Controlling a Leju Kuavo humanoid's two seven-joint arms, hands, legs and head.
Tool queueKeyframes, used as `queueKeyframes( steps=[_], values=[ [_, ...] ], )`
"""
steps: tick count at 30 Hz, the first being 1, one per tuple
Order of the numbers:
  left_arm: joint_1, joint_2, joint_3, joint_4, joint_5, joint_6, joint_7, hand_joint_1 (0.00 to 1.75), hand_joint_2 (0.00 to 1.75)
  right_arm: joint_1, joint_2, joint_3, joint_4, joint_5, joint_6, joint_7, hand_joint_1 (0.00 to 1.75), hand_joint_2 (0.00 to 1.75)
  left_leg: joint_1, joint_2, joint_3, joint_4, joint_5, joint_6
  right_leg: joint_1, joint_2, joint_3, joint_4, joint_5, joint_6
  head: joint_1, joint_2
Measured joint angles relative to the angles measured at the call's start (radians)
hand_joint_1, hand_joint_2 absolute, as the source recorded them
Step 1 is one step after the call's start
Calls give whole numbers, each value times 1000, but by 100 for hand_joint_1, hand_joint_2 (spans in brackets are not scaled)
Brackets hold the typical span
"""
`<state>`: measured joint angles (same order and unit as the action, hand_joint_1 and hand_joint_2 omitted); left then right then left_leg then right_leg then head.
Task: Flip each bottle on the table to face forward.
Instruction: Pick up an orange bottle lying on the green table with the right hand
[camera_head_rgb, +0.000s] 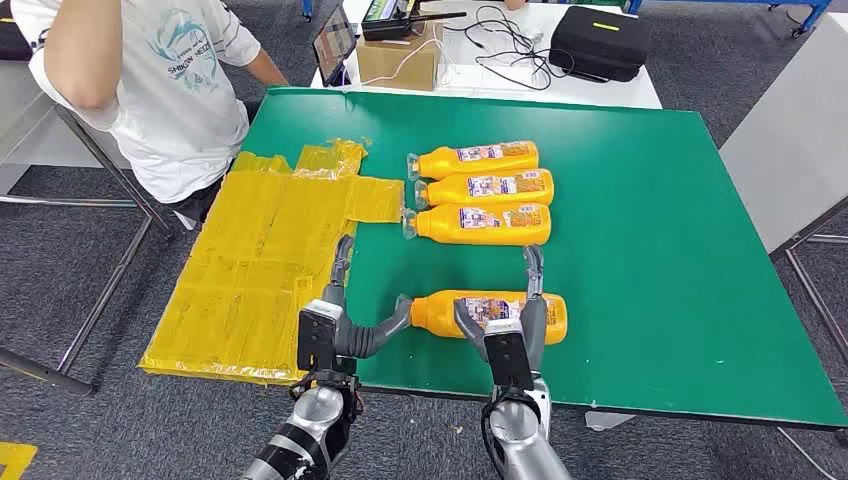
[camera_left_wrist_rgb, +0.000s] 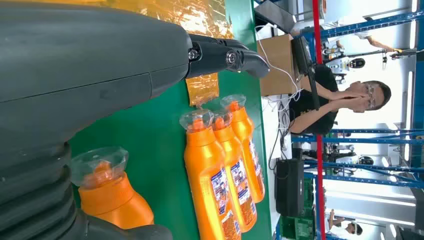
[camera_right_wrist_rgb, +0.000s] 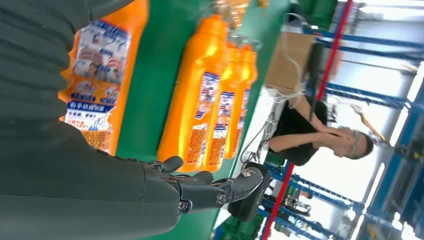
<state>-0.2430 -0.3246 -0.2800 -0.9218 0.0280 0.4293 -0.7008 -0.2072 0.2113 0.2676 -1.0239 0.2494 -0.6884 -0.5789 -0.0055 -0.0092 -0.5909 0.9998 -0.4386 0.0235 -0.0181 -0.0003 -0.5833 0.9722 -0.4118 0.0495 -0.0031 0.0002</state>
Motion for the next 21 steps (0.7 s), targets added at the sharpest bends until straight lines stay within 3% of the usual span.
queueKeyframes(
  steps=[4,12,21],
  values=[
    [-4,-1,0,5,-2,-3,0,0,175,-34,-22,3,68,94,-2,48,0,175,0,0,0,0,0,0,0,0,0,0,0,0,0,0],
    [-8,-2,0,17,-2,-15,0,0,175,-77,-65,-8,199,408,-4,197,0,175,0,0,0,0,0,0,0,0,0,0,0,0,0,0],
    [-10,-3,0,23,0,-16,0,0,175,-80,-83,-30,238,484,-4,237,0,175,0,0,1,0,0,0,0,0,0,0,0,0,0,0]
  ],
)
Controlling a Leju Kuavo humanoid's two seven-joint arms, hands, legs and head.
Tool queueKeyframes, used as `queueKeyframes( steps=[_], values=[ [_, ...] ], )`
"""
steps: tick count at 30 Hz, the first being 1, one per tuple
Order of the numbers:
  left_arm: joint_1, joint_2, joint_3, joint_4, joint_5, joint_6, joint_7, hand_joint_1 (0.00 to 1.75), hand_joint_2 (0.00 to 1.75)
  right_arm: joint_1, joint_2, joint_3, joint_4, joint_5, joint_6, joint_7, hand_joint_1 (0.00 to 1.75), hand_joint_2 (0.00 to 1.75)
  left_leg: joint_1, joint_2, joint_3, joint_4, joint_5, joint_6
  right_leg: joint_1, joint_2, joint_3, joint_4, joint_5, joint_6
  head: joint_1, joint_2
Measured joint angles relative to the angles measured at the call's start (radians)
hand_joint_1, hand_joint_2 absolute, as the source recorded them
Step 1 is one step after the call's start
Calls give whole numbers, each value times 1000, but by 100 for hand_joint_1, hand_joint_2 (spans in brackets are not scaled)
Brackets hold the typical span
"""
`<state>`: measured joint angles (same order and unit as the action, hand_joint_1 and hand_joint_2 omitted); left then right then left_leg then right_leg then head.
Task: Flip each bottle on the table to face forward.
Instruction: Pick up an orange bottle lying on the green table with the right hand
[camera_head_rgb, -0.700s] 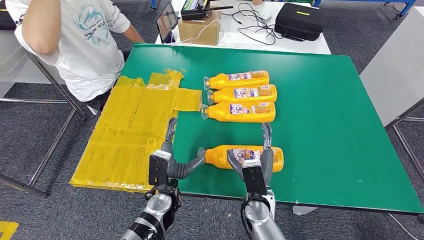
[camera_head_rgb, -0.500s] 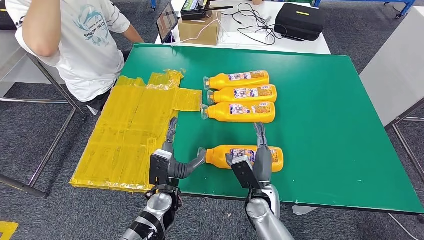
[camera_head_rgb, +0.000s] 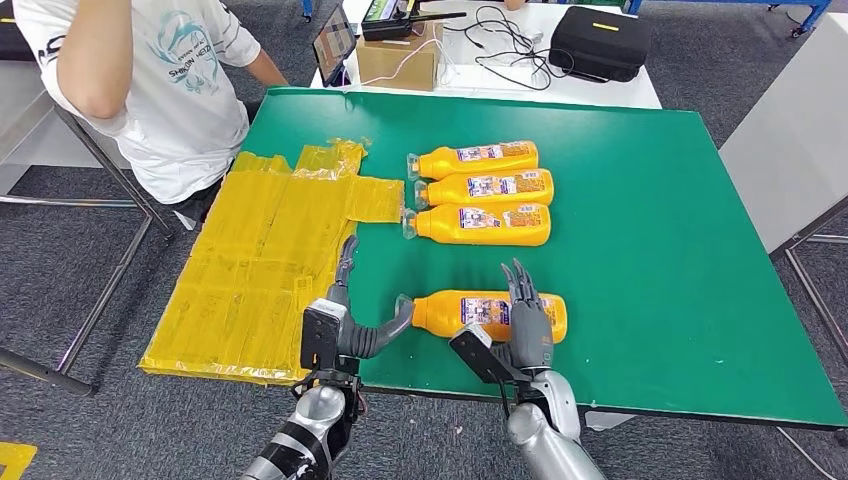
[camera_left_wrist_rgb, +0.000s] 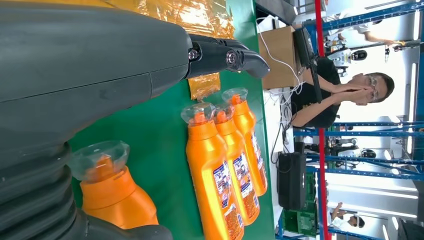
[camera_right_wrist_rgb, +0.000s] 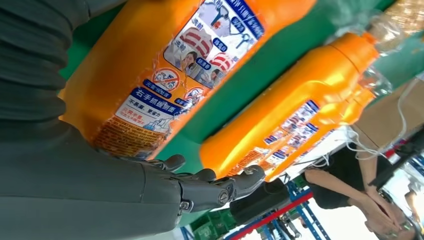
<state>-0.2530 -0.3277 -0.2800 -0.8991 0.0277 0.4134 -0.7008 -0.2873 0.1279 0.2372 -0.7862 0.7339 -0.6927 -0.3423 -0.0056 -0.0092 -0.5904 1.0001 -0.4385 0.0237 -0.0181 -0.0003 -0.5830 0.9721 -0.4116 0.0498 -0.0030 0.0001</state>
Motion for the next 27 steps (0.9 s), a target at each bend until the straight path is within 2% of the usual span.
queueKeyframes(
  steps=[10,15,20,25,26,27],
  values=[
    [-1,0,1,8,4,-11,0,0,175,18,-49,-10,-9,276,13,219,0,175,0,-1,1,0,0,0,0,0,1,0,0,0,0,0],
    [0,0,8,8,-5,-30,0,0,175,45,-111,11,-80,373,115,332,0,175,0,0,1,0,0,0,0,0,2,0,0,0,0,0],
    [1,0,18,8,-8,-55,0,0,175,1,-170,32,-88,382,253,348,0,175,-1,0,5,0,0,0,0,0,5,-1,0,0,0,0],
    [1,0,20,8,-8,-59,0,0,175,-28,-195,45,-72,380,278,345,0,175,-1,-1,6,0,1,2,0,0,7,-1,1,1,0,0],
    [1,0,20,8,-8,-60,0,0,175,-32,-197,48,-68,381,281,346,12,175,-1,0,7,0,1,2,0,0,7,-1,1,1,0,0],
    [1,0,20,8,-8,-60,0,0,175,-39,-199,52,-62,383,285,348,56,175,-1,0,7,0,1,2,0,0,7,-1,1,1,0,0]
  ],
)
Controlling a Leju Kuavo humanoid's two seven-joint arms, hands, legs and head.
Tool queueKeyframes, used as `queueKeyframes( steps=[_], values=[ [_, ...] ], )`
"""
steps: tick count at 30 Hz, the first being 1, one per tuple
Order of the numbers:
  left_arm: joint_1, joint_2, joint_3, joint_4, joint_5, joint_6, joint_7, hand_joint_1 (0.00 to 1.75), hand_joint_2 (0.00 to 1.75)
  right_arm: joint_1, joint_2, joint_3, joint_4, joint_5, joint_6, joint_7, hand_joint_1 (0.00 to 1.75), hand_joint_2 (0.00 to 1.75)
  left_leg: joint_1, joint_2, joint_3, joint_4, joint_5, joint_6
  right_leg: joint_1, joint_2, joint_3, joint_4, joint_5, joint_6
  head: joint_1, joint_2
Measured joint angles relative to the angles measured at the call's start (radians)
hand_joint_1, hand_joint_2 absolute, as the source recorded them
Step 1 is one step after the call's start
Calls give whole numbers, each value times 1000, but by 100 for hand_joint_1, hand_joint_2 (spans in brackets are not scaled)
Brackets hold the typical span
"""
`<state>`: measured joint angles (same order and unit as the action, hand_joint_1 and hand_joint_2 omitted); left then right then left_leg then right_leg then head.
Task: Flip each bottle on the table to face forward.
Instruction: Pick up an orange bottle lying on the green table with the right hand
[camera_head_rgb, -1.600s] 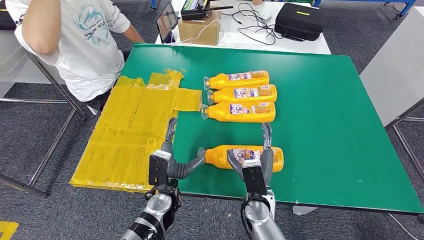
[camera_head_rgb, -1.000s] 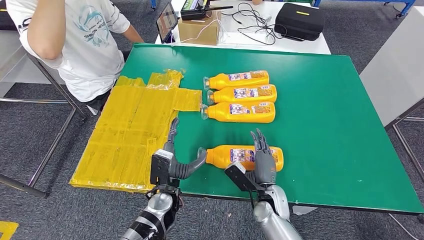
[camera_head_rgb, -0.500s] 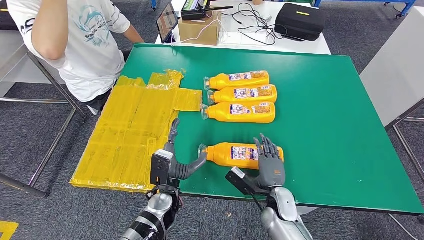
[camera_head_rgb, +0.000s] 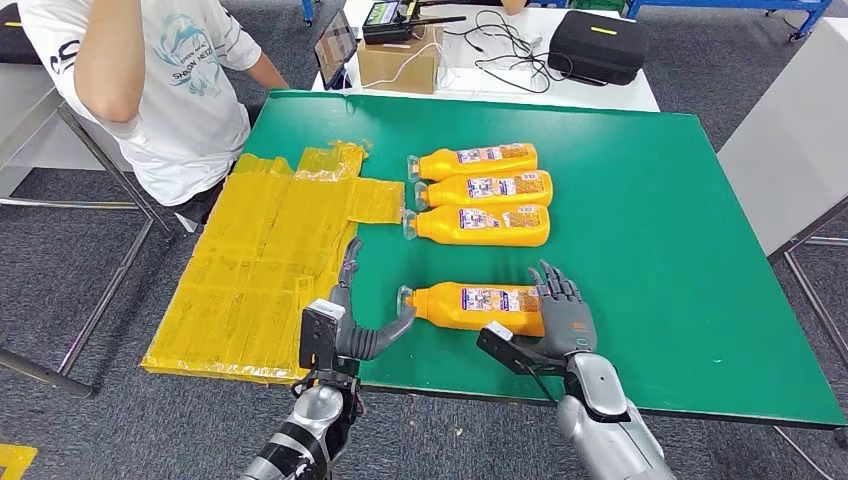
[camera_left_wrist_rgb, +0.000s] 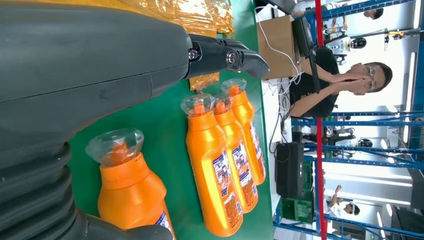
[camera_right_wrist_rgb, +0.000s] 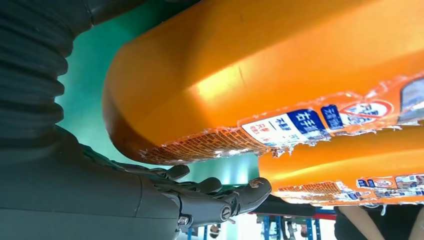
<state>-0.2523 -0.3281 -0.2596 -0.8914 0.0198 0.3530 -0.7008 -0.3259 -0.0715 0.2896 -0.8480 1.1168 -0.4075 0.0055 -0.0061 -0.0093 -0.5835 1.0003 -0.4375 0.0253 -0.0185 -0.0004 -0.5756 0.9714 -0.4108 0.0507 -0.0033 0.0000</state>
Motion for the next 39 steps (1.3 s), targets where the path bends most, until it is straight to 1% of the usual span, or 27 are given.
queueKeyframes(
  steps=[2,3,6,10,14,17,22,24,27,29,32,34,37,39],
  values=[
    [-1,0,1,1,0,-4,0,0,175,-20,-2,9,20,4,15,6,143,175,0,1,0,0,0,0,0,0,0,0,0,0,0,0],
    [-1,0,1,2,0,-7,0,0,175,-34,-2,13,37,4,26,8,175,175,0,1,1,0,0,0,0,0,0,0,0,0,0,0],
    [-4,-2,3,6,2,-14,0,0,175,-93,-2,25,117,-6,65,3,175,175,0,1,2,0,0,0,0,0,1,0,1,0,0,0],
    [-8,-3,7,11,1,-28,0,0,175,-174,-1,33,214,-47,134,-37,175,175,0,2,6,0,0,1,0,0,4,0,1,1,0,0],
    [-14,-4,11,19,-2,-53,0,0,175,-237,-8,34,287,-98,267,-110,175,175,-1,3,10,0,0,1,-1,1,7,-1,1,1,0,0],
    [-15,-5,12,24,-7,-68,0,0,175,-271,-21,36,320,-123,347,-157,175,175,-1,3,13,0,0,1,0,1,9,-1,1,1,0,0],
    [-19,-5,14,33,-14,-78,0,0,175,-303,-41,39,348,-179,418,-213,175,175,0,4,15,0,0,1,0,1,12,-1,1,1,0,0],
    [-20,-5,16,36,-19,-68,0,0,175,-304,-40,37,351,-227,401,-240,175,175,0,4,14,0,0,1,0,1,13,-1,1,1,0,0],
    [-23,-5,22,37,-32,-40,0,0,175,-289,-17,27,351,-307,321,-279,175,175,0,5,14,0,0,1,0,4,12,-1,1,0,0,0],
    [-26,-5,25,37,-36,-30,0,0,175,-276,4,22,350,-330,289,-289,175,175,0,6,14,0,0,1,0,6,11,-1,2,-2,0,0],
    [-30,-5,27,37,-41,-24,0,0,175,-265,27,18,348,-342,272,-298,175,175,0,6,13,0,0,0,1,7,10,-1,3,-2,0,0],
    [-31,-5,27,37,-48,-8,0,0,175,-252,42,11,341,-374,238,-324,175,175,1,6,12,0,0,0,1,7,10,0,3,-2,0,0],
    [-36,-4,29,37,-62,40,0,0,175,-201,78,-16,302,-475,149,-395,175,175,1,5,9,0,0,0,1,6,7,0,3,-2,1,0],
    [-46,-2,29,37,-66,67,0,0,175,-145,115,-28,251,-560,99,-436,175,175,1,5,6,0,1,0,1,6,4,0,3,-2,0,0]
  ],
)
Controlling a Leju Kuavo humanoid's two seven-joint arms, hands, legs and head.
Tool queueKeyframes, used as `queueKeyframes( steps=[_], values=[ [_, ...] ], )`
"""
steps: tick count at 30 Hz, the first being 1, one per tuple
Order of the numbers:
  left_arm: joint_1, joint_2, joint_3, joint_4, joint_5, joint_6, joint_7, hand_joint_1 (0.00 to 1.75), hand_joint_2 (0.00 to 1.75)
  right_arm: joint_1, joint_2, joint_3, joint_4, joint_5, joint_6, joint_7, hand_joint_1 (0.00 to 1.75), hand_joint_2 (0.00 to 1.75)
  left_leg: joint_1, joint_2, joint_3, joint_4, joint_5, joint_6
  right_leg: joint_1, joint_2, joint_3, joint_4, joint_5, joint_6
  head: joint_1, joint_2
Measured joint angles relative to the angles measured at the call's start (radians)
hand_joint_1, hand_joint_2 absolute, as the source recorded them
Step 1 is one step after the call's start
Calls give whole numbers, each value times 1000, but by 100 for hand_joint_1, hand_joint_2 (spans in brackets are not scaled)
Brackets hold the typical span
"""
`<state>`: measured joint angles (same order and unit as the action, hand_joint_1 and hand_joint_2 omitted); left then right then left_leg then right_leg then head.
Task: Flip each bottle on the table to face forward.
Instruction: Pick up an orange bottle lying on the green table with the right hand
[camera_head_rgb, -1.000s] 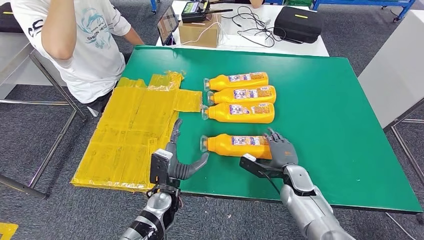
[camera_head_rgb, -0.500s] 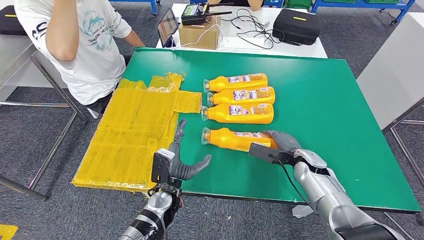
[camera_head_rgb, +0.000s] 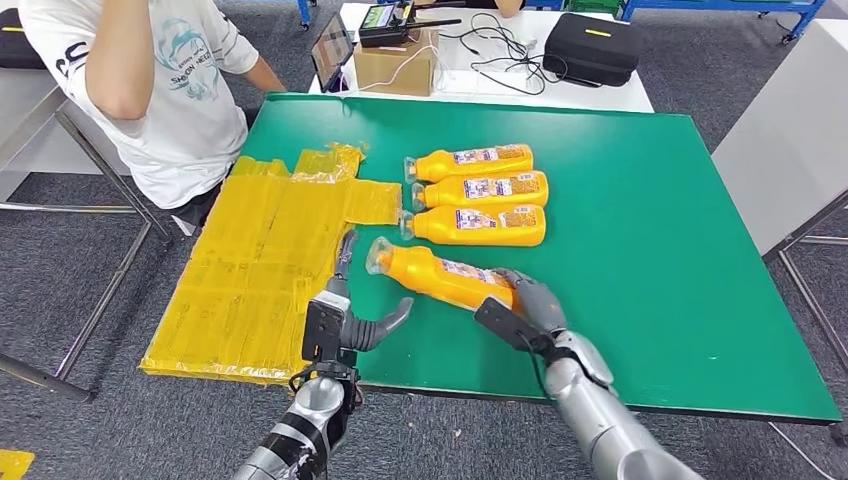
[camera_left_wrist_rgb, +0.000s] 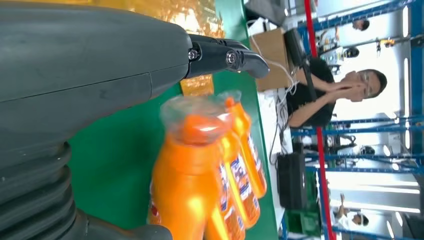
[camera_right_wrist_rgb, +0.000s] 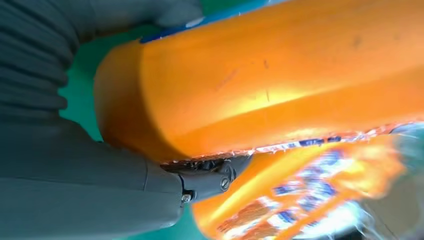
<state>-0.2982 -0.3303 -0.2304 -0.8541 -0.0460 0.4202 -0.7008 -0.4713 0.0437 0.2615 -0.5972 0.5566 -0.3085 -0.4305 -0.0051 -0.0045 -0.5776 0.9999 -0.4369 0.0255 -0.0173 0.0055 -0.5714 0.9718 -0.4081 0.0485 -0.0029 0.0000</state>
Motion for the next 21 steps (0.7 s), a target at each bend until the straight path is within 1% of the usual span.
queueKeyframes(
  steps=[3,5,10,14,16,19,21],
  values=[
    [-20,6,1,0,-1,24,0,0,175,81,57,-7,-90,-114,-49,-41,175,175,0,-1,-5,0,1,-1,0,-1,-5,0,0,0,0,0],
    [-29,10,2,0,-1,29,-1,0,175,111,84,-8,-133,-162,-68,-58,175,175,0,-2,-7,0,1,-1,0,-2,-6,1,0,0,0,0],
    [-51,16,4,7,-5,28,-1,0,175,128,135,-11,-177,-221,-106,-98,175,175,0,-2,-9,0,1,-1,-1,-2,-9,1,0,0,0,0],
    [-69,17,6,16,-4,20,-1,0,175,124,159,-11,-178,-240,-124,-121,175,175,0,-3,-10,0,1,-1,-1,-3,-9,0,0,0,0,0],
    [-79,17,7,24,8,-14,-1,0,175,116,167,-11,-175,-246,-125,-129,175,175,0,-3,-10,0,1,-1,-1,-3,-9,0,0,0,0,0],
    [-91,17,9,44,43,-99,-1,0,175,100,177,-11,-164,-253,-128,-142,175,175,0,-3,-10,0,1,-1,-1,-3,-9,0,0,0,0,0],
    [-93,17,9,54,55,-129,-1,0,175,93,181,-11,-158,-253,-131,-147,175,175,0,-3,-10,0,1,-1,-1,-3,-9,1,0,0,0,0]
  ],
)
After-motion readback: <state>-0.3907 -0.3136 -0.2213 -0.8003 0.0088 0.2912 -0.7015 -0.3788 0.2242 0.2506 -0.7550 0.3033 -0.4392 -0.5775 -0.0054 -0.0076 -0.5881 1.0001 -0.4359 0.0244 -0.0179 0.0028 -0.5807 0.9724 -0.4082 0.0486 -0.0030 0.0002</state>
